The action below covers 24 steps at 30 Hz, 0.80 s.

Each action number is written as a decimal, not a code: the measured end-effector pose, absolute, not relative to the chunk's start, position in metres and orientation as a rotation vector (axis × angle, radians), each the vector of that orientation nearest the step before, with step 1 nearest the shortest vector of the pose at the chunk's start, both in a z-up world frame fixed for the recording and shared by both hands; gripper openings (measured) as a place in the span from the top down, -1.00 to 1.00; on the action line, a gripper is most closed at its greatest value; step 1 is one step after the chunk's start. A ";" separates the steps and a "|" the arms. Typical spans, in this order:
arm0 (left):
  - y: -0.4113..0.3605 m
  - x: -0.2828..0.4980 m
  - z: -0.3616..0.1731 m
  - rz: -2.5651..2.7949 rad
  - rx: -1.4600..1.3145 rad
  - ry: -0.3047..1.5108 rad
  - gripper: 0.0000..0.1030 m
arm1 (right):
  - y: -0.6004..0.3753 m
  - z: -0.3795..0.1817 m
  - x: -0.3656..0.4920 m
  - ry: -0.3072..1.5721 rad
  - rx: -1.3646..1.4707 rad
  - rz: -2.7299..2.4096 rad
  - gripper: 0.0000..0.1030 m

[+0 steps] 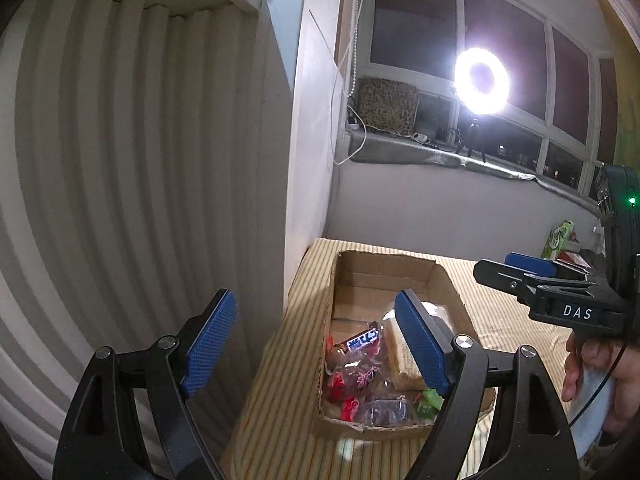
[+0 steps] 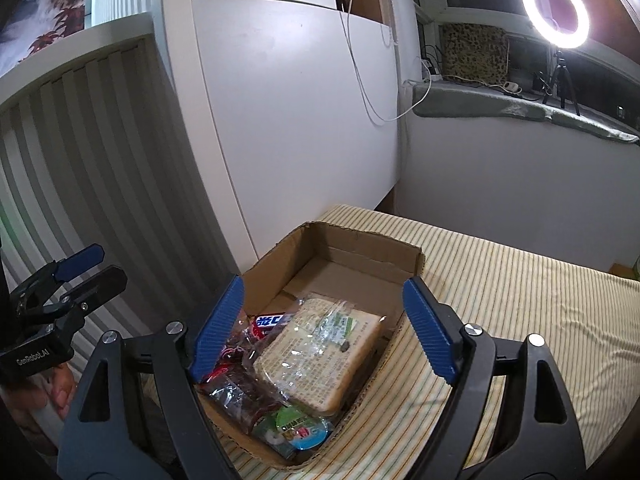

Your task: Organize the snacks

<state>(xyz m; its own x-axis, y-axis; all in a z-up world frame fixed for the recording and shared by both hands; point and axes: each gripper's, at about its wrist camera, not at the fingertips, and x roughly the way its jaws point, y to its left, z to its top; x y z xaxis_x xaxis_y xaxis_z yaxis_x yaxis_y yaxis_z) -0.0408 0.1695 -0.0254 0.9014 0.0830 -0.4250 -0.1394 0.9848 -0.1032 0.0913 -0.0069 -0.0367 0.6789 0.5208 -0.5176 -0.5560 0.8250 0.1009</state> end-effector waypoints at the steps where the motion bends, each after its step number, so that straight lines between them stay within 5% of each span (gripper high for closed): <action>1: 0.170 -0.039 -0.025 0.116 -0.134 0.433 -0.59 | -0.007 -0.037 0.091 0.561 -0.068 0.605 -0.63; 14: 0.161 -0.035 -0.027 0.120 -0.121 0.455 -0.59 | -0.040 -0.057 0.069 0.539 -0.095 0.502 -0.66; 21: 0.092 -0.023 -0.033 0.008 -0.050 0.477 -0.59 | -0.134 -0.071 0.022 0.478 -0.069 0.298 -0.69; 24: 0.047 -0.021 -0.035 -0.068 -0.010 0.479 -0.59 | -0.187 -0.067 -0.005 0.428 -0.037 0.173 -0.86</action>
